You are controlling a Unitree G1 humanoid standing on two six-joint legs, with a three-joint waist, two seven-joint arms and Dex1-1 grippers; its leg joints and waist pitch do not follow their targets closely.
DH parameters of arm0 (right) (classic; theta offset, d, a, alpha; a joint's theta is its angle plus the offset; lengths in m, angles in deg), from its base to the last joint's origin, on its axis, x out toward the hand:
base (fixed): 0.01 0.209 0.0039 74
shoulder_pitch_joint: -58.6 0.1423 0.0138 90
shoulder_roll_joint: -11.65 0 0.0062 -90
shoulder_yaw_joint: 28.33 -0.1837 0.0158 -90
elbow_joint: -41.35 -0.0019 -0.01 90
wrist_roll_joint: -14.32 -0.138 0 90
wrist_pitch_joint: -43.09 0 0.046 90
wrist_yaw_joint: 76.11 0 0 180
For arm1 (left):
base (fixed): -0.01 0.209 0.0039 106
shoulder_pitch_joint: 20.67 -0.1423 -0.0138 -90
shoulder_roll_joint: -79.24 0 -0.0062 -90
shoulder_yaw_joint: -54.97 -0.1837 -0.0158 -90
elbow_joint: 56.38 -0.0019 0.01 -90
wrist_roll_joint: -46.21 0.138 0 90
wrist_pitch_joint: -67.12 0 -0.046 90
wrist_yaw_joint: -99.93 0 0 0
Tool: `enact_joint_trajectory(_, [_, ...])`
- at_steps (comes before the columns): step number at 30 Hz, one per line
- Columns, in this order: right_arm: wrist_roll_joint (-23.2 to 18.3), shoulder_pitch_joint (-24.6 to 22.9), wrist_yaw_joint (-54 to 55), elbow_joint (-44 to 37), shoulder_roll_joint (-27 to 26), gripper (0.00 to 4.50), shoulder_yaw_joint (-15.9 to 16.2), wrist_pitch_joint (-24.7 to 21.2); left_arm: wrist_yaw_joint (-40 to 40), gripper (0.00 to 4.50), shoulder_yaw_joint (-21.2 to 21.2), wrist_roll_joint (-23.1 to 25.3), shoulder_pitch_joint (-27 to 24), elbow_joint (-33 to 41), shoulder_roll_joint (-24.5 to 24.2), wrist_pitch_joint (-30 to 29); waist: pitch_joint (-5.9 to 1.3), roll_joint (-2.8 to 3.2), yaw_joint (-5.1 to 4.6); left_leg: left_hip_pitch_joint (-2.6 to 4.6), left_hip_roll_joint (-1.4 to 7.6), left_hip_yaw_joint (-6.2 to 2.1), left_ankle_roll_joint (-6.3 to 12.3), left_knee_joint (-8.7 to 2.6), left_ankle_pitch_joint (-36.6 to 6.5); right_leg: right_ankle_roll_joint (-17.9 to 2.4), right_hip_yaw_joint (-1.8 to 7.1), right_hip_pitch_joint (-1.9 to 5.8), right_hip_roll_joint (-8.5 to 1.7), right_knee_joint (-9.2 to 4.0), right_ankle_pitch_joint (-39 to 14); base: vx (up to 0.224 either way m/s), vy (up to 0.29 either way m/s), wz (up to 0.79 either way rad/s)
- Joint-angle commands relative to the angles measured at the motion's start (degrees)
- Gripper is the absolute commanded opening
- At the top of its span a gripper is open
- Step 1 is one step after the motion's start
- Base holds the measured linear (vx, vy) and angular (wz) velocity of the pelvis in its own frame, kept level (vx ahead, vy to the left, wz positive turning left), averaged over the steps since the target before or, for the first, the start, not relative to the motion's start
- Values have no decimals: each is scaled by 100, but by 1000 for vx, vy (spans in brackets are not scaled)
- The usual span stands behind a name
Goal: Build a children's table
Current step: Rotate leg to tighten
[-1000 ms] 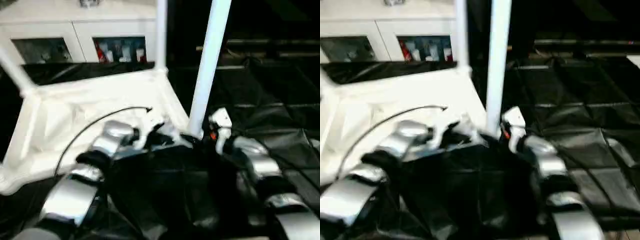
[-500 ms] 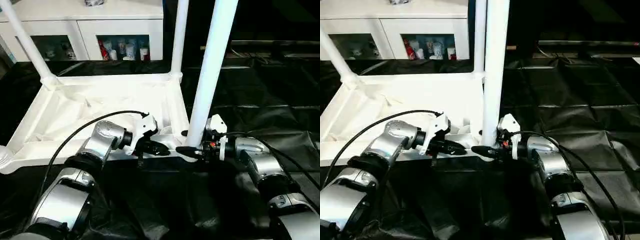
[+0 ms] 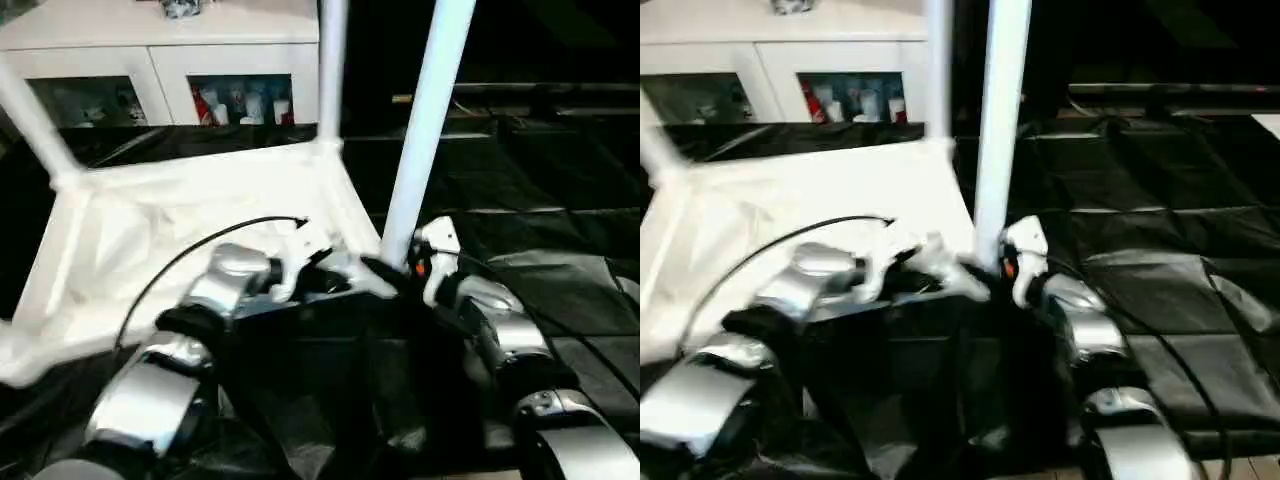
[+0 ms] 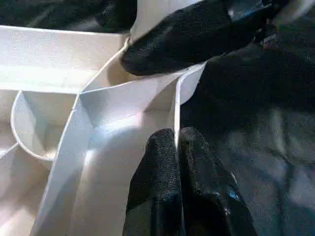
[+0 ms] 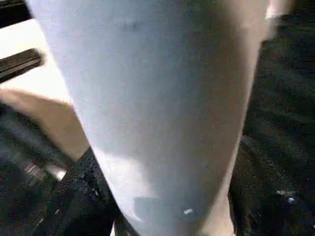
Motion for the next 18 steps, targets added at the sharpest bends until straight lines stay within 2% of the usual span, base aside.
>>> enact_joint_trajectory(1, [271,-124,613,380,-201,253,100,-238,571,0,169,-83,127,-97,232,0,-313,-52,-14,189,416,-283,-119,-513,-1856,-1198,245,104,-399,-457,-1561,0,0,0])
enact_joint_trajectory(3, [235,-29,1436,547,-459,253,-68,-351,1125,0,223,-55,219,-195,415,-49,-322,-47,-28,187,414,-286,-121,-518,-1814,-1182,251,102,-397,-455,-1468,0,0,0])
enact_joint_trajectory(6, [229,72,1765,616,-692,253,-109,-346,1341,0,235,-44,278,-262,529,-39,-328,-35,-48,186,404,-285,-139,-522,-1835,-1155,243,105,-384,-455,-1384,0,0,0])
enact_joint_trajectory(8, [373,138,1728,625,-796,253,46,-243,1320,0,214,-19,312,-312,553,10,-335,4,-55,169,389,-287,-111,-523,-1799,-1154,231,116,-367,-440,-1200,0,0,0])
enact_joint_trajectory(11, [326,147,1417,549,-773,253,74,-124,1130,0,131,28,300,-327,485,101,-335,-4,-54,163,392,-277,-44,-518,-1827,-1171,229,129,-371,-442,-1105,0,0,0])
enact_joint_trajectory(12, [287,153,1360,538,-767,309,56,-123,1079,0,114,40,298,-338,472,126,-335,-6,-50,164,387,-274,-19,-514,-1816,-1176,227,130,-367,-445,-1105,0,0,0])
enact_joint_trajectory(13, [244,155,1183,473,-699,309,56,-117,897,0,50,71,267,-323,424,191,-335,8,-44,154,388,-272,18,-510,-1759,-1187,227,137,-371,-441,-1081,0,0,0])
enact_joint_trajectory(16, [221,105,740,339,-568,340,144,-61,681,0,18,54,224,-276,370,209,-345,-7,-32,136,398,-262,107,-495,-1604,-1234,216,156,-366,-416,-915,0,0,0])
enact_joint_trajectory(17, [235,73,533,273,-492,340,188,-23,564,0,12,38,207,-257,342,214,-347,-20,-20,131,396,-255,160,-481,-1528,-1261,211,165,-366,-411,-827,0,0,0])
enact_joint_trajectory(18, [247,19,177,165,-354,358,270,44,312,0,-15,10,164,-200,282,236,-346,-39,-16,128,401,-253,188,-477,-1486,-1275,208,170,-366,-404,-791,0,0,0])
